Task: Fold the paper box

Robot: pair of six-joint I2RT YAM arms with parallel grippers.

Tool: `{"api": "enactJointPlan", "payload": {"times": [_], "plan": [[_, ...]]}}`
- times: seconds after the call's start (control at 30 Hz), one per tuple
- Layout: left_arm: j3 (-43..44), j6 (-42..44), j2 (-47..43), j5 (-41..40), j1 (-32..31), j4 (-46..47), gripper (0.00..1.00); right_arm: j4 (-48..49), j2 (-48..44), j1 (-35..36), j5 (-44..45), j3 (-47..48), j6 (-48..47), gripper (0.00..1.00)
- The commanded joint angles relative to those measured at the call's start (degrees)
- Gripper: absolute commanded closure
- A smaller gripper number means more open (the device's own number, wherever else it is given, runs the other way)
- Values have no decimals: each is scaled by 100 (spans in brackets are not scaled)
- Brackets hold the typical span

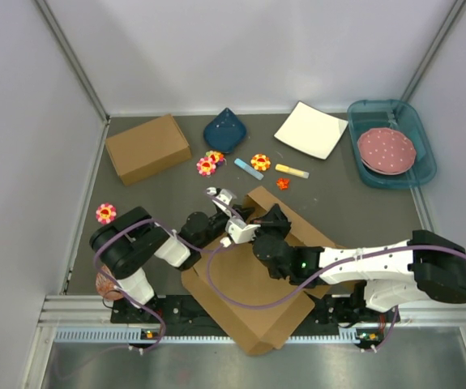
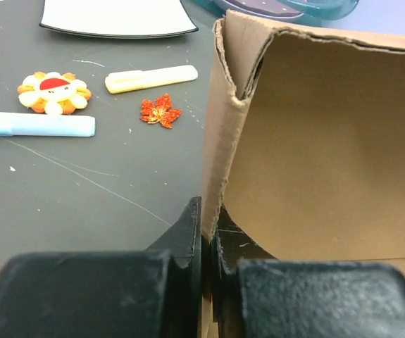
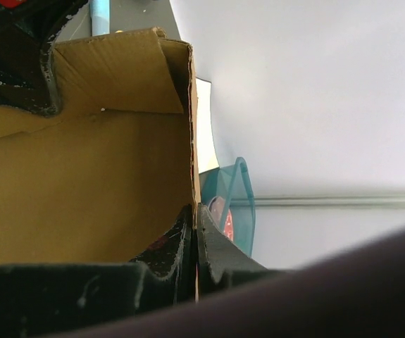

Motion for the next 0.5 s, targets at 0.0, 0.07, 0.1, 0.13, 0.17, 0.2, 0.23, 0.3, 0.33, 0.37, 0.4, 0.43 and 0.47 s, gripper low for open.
{"api": "enactJointPlan", "payload": {"times": [0.0, 0.07, 0.1, 0.13, 0.17, 0.2, 0.23, 0.3, 0.33, 0.37, 0.4, 0.43, 0.47], "plan": [[69, 10, 121, 167, -192, 788, 100, -19, 87, 99, -146, -12, 313, 100], [104, 124, 51, 62, -218, 665, 100, -19, 70, 99, -137, -29, 330, 100], [113, 177, 16, 9, -244, 603, 100, -19, 70, 108, -119, -29, 339, 100], [104, 212, -45, -61, -262, 559, 100, -28, 61, 108, -93, -21, 356, 100], [87, 273, -98, -210, -262, 524, 100, -11, 43, 108, -67, -21, 409, 100], [69, 291, -125, -289, -280, 506, 100, 7, 26, 108, -14, -3, 444, 94], [25, 318, -186, -351, -280, 523, 100, -36, 0, 108, -5, 23, 514, 86], [-1, 353, -239, -500, -280, 489, 100, -457, -193, 108, -39, 207, 953, 63], [-10, 362, -265, -527, -280, 497, 100, -607, -281, 117, -75, 251, 1093, 58], [-36, 379, -283, -536, -280, 497, 100, -686, -439, 117, -92, 295, 1269, 54], [-45, 371, -301, -536, -280, 489, 100, -818, -527, 117, -127, 365, 1340, 48], [-63, 362, -327, -728, -280, 515, 100, -897, -580, 143, -136, 401, 1402, 45], [-80, 353, -327, -747, -289, 515, 100, -959, -703, 143, -145, 436, 1463, 43]]}}
